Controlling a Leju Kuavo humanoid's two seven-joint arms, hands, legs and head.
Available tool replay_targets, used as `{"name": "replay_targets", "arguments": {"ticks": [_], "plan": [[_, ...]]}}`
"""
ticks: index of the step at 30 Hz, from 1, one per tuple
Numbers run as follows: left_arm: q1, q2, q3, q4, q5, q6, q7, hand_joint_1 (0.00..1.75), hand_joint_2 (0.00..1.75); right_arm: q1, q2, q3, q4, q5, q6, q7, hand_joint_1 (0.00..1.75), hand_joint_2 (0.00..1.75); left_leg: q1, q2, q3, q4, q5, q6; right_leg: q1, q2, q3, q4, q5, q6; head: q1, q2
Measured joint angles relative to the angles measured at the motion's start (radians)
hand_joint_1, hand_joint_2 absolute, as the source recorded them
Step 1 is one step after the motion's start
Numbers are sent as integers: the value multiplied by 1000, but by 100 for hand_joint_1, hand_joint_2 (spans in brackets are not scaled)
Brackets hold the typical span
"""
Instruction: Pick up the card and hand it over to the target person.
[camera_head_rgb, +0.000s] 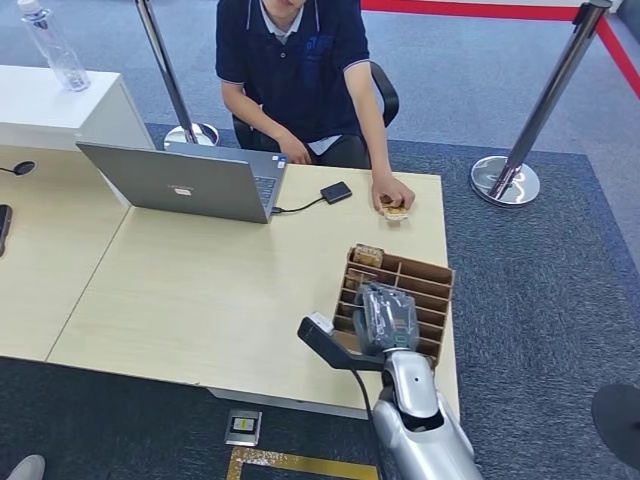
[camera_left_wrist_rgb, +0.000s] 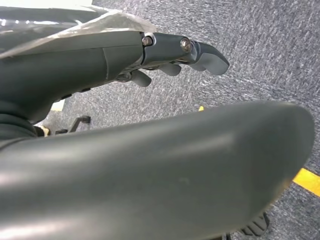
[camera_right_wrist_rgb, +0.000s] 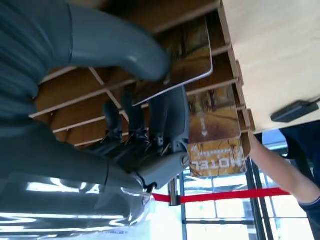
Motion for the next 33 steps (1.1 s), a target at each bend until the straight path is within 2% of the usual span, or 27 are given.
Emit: {"name": "replay_targets", "arguments": {"ticks": [5, 11, 14, 16, 18, 20, 24, 29, 33], "plan": [[0, 0, -2, 0, -2, -3, -2, 0, 0, 46, -29, 17, -139, 12, -8, -24, 175, 175, 0, 0, -1, 0, 0, 0, 0, 0, -1, 0, 0, 0, 0, 0], [1, 0, 1, -1, -1, -6, -7, 0, 0, 141, -95, 64, -488, -25, 46, -105, 175, 175, 0, -1, -1, 1, 0, 0, 0, -1, -1, 1, -1, 0, 0, 0], [-1, -1, 3, 0, 2, -7, -11, 0, 0, 136, -123, 97, -629, -31, 62, -135, 175, 175, 0, 0, -2, 2, -1, 0, 0, 0, -2, 1, 0, 0, 0, 0], [-3, -2, 4, 0, 2, -7, -13, 0, 0, 94, -130, 117, -655, -15, 72, -131, 175, 175, 0, 1, -3, 2, -1, 0, 0, 1, -3, 2, 0, 0, 0, 0], [-5, -3, 4, 1, 1, -7, -16, 0, 0, 4, -119, 136, -601, -23, 75, -127, 175, 175, 0, 2, -3, 2, 0, 0, 0, 2, -3, 2, 0, 0, 0, 0], [-8, -3, 5, 2, 1, -8, -20, 0, 0, -120, -84, 148, -480, -67, 78, -134, 175, 175, 0, 4, -2, 1, 0, 0, 0, 4, -3, 2, 1, 0, 0, 0], [-14, 1, 4, 3, 3, -8, -23, 0, 0, -371, 33, 168, -140, -132, 58, -158, 175, 175, 0, 8, -1, 1, 1, -1, 0, 8, -4, 3, 3, -1, 0, 0], [-15, 6, -1, 3, -2, -4, -16, 0, 0, -538, 143, 177, 115, -161, 53, -151, 175, 175, 0, 8, -1, 1, 5, -3, 0, 6, -5, 4, 5, -3, 0, 0], [-15, 7, -11, 4, -13, -2, -7, 0, 0, -630, 158, 251, 199, -254, 60, -96, 175, 175, 0, 7, -2, 1, 6, -3, 0, 5, -6, 6, 5, -4, 0, 0]]}}
